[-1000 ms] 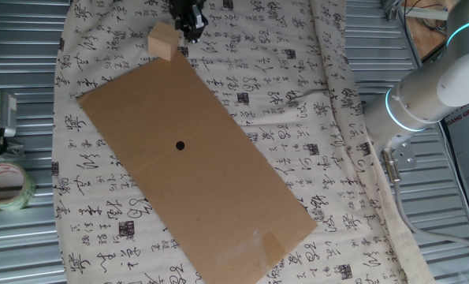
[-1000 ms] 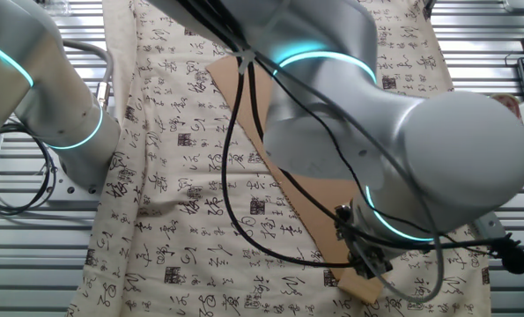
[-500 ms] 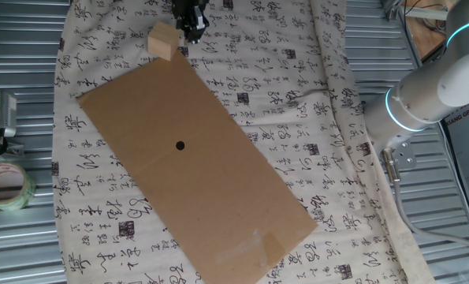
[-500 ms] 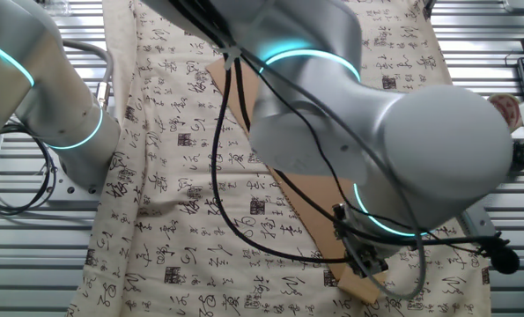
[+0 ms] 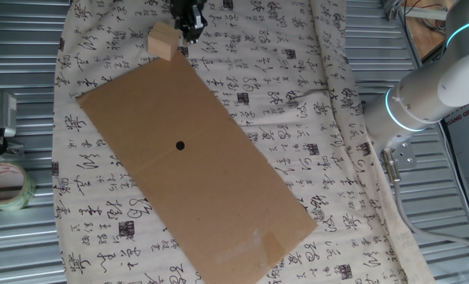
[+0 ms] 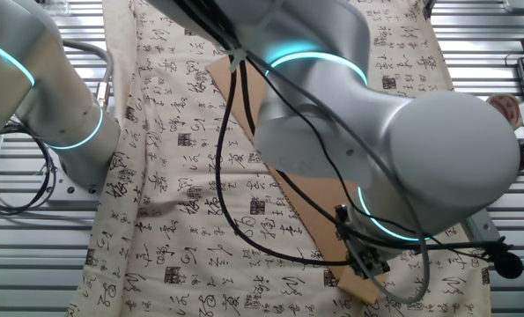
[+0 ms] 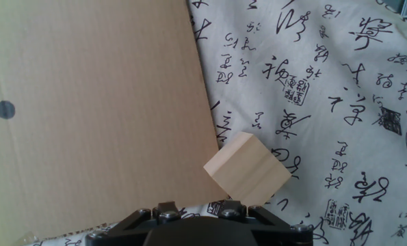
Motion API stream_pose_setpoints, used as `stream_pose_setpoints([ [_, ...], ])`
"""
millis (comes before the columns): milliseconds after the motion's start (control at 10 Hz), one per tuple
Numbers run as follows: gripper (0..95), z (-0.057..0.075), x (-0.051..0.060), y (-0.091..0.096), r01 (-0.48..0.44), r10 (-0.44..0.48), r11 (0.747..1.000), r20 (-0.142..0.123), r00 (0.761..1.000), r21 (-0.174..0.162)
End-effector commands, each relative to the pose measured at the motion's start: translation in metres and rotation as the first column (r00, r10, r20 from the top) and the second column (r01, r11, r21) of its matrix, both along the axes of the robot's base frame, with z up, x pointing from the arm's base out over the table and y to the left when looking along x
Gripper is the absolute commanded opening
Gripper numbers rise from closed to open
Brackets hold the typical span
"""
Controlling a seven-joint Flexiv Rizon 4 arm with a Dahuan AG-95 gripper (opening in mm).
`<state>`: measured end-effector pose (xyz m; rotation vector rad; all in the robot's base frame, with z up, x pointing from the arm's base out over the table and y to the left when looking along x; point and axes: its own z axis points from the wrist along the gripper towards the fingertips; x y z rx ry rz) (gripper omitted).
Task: Grab the block and place it at the designated location
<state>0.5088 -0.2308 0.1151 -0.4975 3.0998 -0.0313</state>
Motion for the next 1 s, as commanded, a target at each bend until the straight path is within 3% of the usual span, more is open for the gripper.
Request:
stream_pose_setpoints([
  [100, 38.0, -0.0004, -0.0001, -0.0002, -0.001, 0.001, 1.0, 0.0, 1.0, -0.001],
  [800, 38.0, -0.0011, 0.0001, -0.0007, 0.003, -0.003, 1.0, 0.003, 1.0, 0.003],
  [1000, 38.0, -0.0064, 0.001, -0.0029, -0.002, 0.001, 1.0, 0.011, 1.0, 0.006],
])
